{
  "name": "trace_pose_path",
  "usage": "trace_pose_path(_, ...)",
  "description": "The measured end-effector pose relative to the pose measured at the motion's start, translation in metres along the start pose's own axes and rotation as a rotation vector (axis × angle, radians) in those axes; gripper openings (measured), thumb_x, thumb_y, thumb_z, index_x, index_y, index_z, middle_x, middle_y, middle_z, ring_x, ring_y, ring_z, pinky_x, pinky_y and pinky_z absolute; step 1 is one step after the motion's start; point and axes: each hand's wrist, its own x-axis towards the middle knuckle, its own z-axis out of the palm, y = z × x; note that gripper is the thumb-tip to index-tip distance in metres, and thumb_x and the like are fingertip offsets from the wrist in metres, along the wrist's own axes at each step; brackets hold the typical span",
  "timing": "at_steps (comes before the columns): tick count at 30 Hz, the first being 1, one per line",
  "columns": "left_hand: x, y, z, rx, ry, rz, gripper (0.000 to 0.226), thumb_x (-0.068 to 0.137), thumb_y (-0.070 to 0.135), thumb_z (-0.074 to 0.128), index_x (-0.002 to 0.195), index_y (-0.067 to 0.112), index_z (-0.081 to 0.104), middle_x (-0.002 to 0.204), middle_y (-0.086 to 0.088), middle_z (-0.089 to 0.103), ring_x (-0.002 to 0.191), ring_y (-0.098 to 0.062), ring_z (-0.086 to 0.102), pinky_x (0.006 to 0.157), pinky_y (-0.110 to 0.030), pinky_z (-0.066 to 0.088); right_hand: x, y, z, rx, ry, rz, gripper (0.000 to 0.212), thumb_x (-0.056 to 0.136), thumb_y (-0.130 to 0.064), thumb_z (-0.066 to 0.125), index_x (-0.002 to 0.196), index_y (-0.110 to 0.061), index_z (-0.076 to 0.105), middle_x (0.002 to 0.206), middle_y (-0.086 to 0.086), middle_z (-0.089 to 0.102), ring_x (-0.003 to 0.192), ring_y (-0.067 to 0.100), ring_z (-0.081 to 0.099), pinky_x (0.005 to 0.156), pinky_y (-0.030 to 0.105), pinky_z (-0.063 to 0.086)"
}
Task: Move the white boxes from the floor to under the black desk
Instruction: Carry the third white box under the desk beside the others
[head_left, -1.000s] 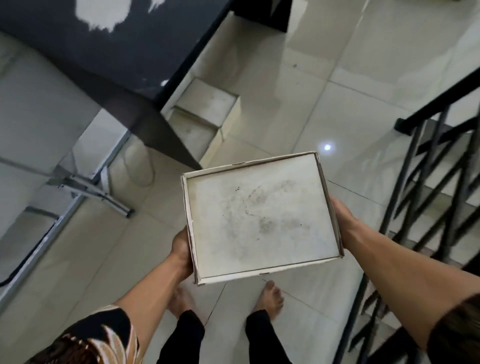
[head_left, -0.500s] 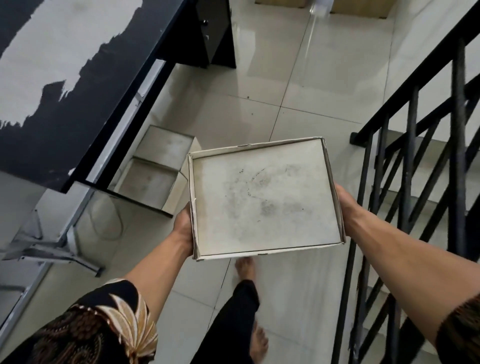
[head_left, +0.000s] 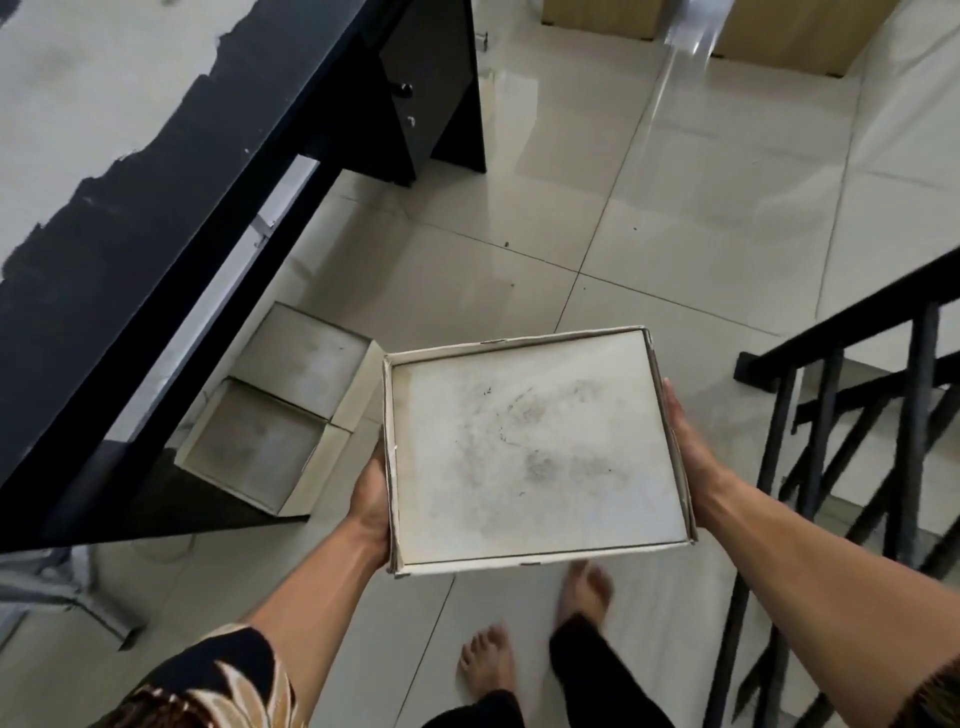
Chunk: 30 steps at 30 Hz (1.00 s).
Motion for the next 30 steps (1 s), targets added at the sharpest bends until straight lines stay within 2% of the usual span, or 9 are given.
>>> trace_pose_path(1,-0.013,0.044,-0.033,-0.280,-0.394,-0.004,0.072,0.109,0.041,0.011,0.109,-0.005,0.066,0.092,-0.032,0.073,0.084,-0.034,0.075,0.079,-0.049,0.059,0.009,-0.003,-0.002,0.014,-0.015,0.011,0.081,0.078,-0.085,0.048,0.116,-0.020,0.076,0.119,0.016,0.073,0.101,0.035,0.072,0.075,0.046,0.060)
trace_pose_path(2,-0.024,0.093,-0.055,-0.398,-0.614,-0.039,0.074,0.104,0.057,0.019,0.119,0.003,0.067,0.104,-0.026,0.074,0.096,-0.034,0.073,0.089,-0.053,0.055,0.017,-0.006,-0.002,0.021,-0.034,0.007,0.080,0.077,-0.085,0.049,0.116,-0.020,0.076,0.119,0.016,0.073,0.101,0.035,0.072,0.075,0.046,0.060)
trace_pose_path(3,-0.008,0.134,-0.055,-0.468,-0.487,0.033,0.079,0.097,0.070,0.026,0.128,0.011,0.067,0.121,-0.020,0.070,0.113,-0.035,0.067,0.097,-0.055,0.051,0.038,-0.020,-0.005,0.006,-0.057,0.019,0.080,0.077,-0.085,0.050,0.116,-0.020,0.076,0.119,0.017,0.072,0.102,0.036,0.072,0.075,0.046,0.060)
trace_pose_path(5,0.019,0.185,-0.060,-0.595,-0.338,0.059,0.081,0.088,0.078,0.033,0.132,0.019,0.065,0.136,-0.015,0.063,0.125,-0.036,0.060,0.097,-0.052,0.053,0.081,-0.050,-0.008,-0.036,-0.035,0.046,0.082,0.075,-0.085,0.054,0.118,-0.019,0.075,0.121,0.018,0.071,0.102,0.036,0.072,0.076,0.046,0.059)
trace_pose_path(10,0.105,0.214,-0.028,-0.600,-0.160,-0.082,0.060,0.087,0.065,0.049,0.113,0.019,0.077,0.126,-0.011,0.070,0.111,-0.028,0.070,0.075,-0.037,0.062,0.182,-0.118,-0.014,-0.154,-0.039,0.090,0.083,0.077,-0.085,0.049,0.122,-0.019,0.073,0.123,0.017,0.071,0.104,0.036,0.071,0.077,0.046,0.059)
trace_pose_path(14,0.184,0.219,-0.014,-0.578,-0.029,-0.170,0.061,0.093,0.067,0.041,0.098,0.022,0.081,0.109,-0.005,0.077,0.094,-0.021,0.076,0.066,-0.033,0.061,0.259,-0.151,-0.019,-0.284,-0.104,0.155,0.084,0.077,-0.089,0.039,0.109,-0.023,0.079,0.117,0.014,0.074,0.101,0.033,0.073,0.070,0.041,0.061)
trace_pose_path(18,0.258,0.200,-0.008,-0.592,0.075,-0.171,0.066,0.092,0.072,0.034,0.115,0.021,0.070,0.109,-0.005,0.077,0.094,-0.022,0.075,0.077,-0.037,0.055,0.332,-0.159,-0.019,-0.371,-0.105,0.119,0.077,0.083,-0.084,0.036,0.104,-0.026,0.081,0.111,0.011,0.076,0.095,0.030,0.075,0.067,0.037,0.061)
trace_pose_path(24,0.341,0.162,-0.008,-0.605,0.245,-0.129,0.070,0.097,0.065,0.035,0.135,0.011,0.059,0.130,-0.015,0.066,0.117,-0.031,0.064,0.101,-0.045,0.049,0.426,-0.150,-0.018,-0.498,-0.101,0.095,0.071,0.086,-0.080,0.040,0.101,-0.025,0.081,0.108,0.013,0.077,0.091,0.030,0.076,0.063,0.037,0.061)
trace_pose_path(30,0.393,0.153,-0.012,-0.648,0.368,-0.099,0.065,0.098,0.062,0.039,0.131,0.011,0.061,0.126,-0.016,0.067,0.112,-0.033,0.066,0.091,-0.043,0.052,0.497,-0.153,0.005,-0.699,-0.010,-0.005,0.076,0.078,-0.080,0.055,0.114,-0.016,0.074,0.107,0.011,0.077,0.092,0.030,0.075,0.077,0.040,0.059)
